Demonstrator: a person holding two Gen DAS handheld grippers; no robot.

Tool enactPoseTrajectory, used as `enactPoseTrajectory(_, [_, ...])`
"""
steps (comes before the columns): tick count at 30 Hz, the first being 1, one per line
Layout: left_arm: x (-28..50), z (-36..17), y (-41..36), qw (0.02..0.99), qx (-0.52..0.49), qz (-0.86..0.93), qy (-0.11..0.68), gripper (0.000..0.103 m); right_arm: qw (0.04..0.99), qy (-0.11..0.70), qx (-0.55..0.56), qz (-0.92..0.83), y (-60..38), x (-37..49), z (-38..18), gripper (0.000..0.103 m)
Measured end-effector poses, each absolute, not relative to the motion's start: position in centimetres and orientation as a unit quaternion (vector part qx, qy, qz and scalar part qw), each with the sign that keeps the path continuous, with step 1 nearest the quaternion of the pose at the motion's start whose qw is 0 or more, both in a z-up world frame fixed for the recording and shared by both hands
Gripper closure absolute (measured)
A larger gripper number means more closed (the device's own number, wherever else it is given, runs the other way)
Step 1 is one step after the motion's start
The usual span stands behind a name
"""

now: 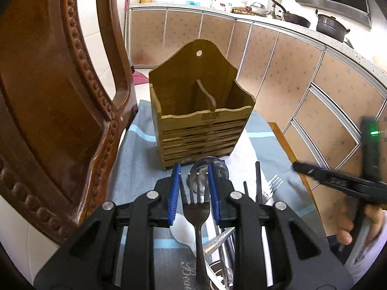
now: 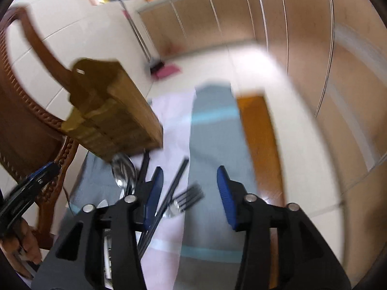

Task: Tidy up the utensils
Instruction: 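Close the left gripper on a metal fork while the right gripper grasps another fork, then lift the fork with the left gripper into the wooden holder while the right gripper drops its fork in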

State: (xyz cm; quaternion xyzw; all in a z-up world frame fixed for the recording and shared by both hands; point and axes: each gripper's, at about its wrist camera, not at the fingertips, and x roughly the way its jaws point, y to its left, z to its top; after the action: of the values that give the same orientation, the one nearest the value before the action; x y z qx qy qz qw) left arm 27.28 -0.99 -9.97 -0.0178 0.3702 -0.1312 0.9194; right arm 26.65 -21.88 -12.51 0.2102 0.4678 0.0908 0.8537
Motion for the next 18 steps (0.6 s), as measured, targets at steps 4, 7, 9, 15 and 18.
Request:
enactPoseTrajectory(4, [27.0,-9.9,-0.6,0.920,-0.019,-0.133,0.368,0.080,0.841,0.489,0.215,0.088,-21.6,27.4,-14.2,0.057])
enactPoseTrajectory(7, [27.1,-10.2,-0.7,0.919,-0.021,-0.134,0.369,0.080,0.838,0.496,0.206,0.096,-20.7,27.5,-14.7,0.064])
enactPoseTrajectory(9, [27.1,-10.2,-0.7,0.920,-0.020,-0.134,0.368,0.080,0.835,0.503,0.198,0.099,-20.1,27.6,-15.0,0.069])
enactPoseTrajectory(15, [27.2,-10.2,-0.9,0.919,-0.019,-0.134,0.369,0.080,0.829,0.508,0.210,0.104,-20.0,28.2,-15.8,0.076])
enactPoseTrajectory(18, [27.1,-10.2,-0.9,0.920,-0.019,-0.132,0.369,0.080,0.822,0.509,0.228,0.117,-20.1,28.5,-15.9,0.092])
